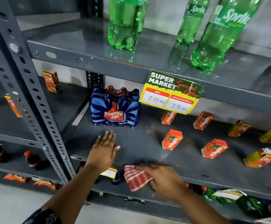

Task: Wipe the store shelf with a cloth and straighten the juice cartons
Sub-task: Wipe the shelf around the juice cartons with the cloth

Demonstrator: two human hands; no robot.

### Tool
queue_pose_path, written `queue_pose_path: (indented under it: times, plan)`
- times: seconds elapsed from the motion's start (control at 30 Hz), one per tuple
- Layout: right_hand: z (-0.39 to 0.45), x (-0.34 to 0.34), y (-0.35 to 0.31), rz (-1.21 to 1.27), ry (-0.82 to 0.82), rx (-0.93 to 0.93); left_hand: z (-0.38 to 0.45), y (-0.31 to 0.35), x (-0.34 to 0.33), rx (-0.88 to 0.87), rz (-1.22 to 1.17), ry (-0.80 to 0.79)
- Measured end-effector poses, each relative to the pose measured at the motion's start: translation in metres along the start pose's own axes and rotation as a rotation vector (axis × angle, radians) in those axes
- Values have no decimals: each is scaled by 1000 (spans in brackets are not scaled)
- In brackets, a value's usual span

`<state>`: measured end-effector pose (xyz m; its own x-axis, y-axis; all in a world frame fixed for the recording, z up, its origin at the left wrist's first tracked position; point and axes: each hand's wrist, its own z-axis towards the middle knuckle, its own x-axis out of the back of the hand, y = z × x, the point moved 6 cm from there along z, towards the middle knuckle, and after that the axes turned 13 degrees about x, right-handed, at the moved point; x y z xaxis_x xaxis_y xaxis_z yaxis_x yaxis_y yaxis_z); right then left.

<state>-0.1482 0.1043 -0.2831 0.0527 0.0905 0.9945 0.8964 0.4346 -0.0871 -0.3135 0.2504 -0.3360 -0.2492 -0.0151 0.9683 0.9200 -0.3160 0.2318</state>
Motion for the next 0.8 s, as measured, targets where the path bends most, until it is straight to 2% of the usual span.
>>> queue_pose_path:
  times: [0.07, 0.13, 0.2, 0.3, 0.37, 0.5, 0.57, 0.67, 0.73, 0.8]
  plan:
    - [5, 27, 14, -47, 106, -66, -3, 20, -3, -10, -58, -9]
    - [23, 44, 29, 11, 123, -119, -1, 34, -7, 29, -111, -19]
    - [42, 37, 38, 35, 50, -153, -1, 40, -11, 67, -128, -39]
    - [47, 9, 32, 108, -8, -201, -7, 41, -20, 15, -42, -56]
    - [34, -4, 29, 82, 97, -208, -10, 40, -23, -27, 16, -57]
    - [-13, -12, 22, 129, 43, -222, -17, 43, -20, -62, 41, -46]
    - [-39, 3, 25, 128, 106, -231, -27, 51, -18, -105, 29, -39]
    - [-64, 32, 53, 33, 201, -373, -36, 78, -18, -150, 2, -42]
    - [-68, 35, 78, 7, 186, -455, -33, 97, -20, -134, -24, -45]
    - [-65, 24, 93, 49, 143, -452, -30, 109, -26, -91, -35, -70]
